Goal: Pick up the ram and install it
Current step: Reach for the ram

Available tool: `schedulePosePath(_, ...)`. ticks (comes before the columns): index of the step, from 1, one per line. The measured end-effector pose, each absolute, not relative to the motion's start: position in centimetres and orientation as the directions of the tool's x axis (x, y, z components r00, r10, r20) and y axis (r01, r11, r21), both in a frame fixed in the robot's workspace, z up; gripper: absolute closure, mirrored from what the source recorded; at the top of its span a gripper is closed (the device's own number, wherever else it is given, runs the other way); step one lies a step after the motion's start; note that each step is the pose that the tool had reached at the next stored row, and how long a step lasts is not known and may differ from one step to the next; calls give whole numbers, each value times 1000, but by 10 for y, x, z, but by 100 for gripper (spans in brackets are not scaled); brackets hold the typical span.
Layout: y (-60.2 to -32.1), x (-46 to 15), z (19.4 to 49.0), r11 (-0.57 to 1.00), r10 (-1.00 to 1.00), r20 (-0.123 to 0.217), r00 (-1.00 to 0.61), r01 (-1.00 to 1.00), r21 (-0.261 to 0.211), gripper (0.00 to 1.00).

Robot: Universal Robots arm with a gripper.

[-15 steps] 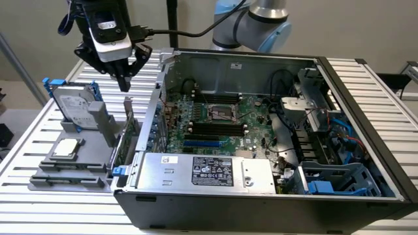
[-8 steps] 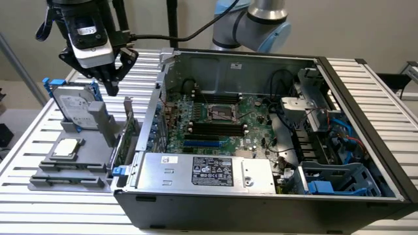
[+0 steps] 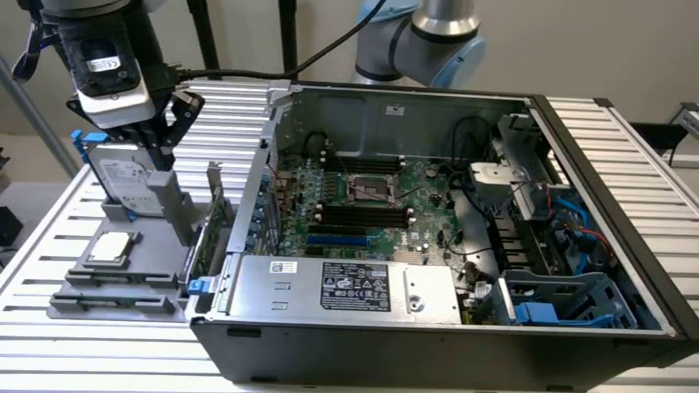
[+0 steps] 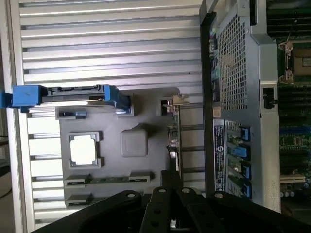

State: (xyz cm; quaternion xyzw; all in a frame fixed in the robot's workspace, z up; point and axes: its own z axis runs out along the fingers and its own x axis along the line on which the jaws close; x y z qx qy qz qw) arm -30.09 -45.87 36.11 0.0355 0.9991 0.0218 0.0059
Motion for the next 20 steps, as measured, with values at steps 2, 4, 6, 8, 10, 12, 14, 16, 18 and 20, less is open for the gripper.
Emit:
schedulePosePath(2, -462, -307, 360, 997, 71, -10, -997, 71, 44, 89)
schedulePosePath(4, -466, -313, 359, 997, 71, -10, -997, 71, 44, 89)
schedulePosePath(6, -470, -319, 359, 997, 71, -10, -997, 71, 44, 89)
schedulePosePath(8, -474, -325, 358, 997, 71, -10, -997, 71, 44, 89)
schedulePosePath(10, -478, -331, 357, 997, 71, -10, -997, 71, 44, 89)
schedulePosePath(12, -482, -338, 356, 997, 71, -10, -997, 71, 44, 89)
schedulePosePath(14, -486, -344, 355, 997, 71, -10, -997, 71, 44, 89)
schedulePosePath(16, -490, -350, 354, 997, 71, -10, -997, 71, 44, 89)
schedulePosePath(18, -494, -357, 353, 997, 71, -10, -997, 71, 44, 89)
schedulePosePath(20, -498, -363, 352, 997, 71, -10, -997, 71, 44, 89)
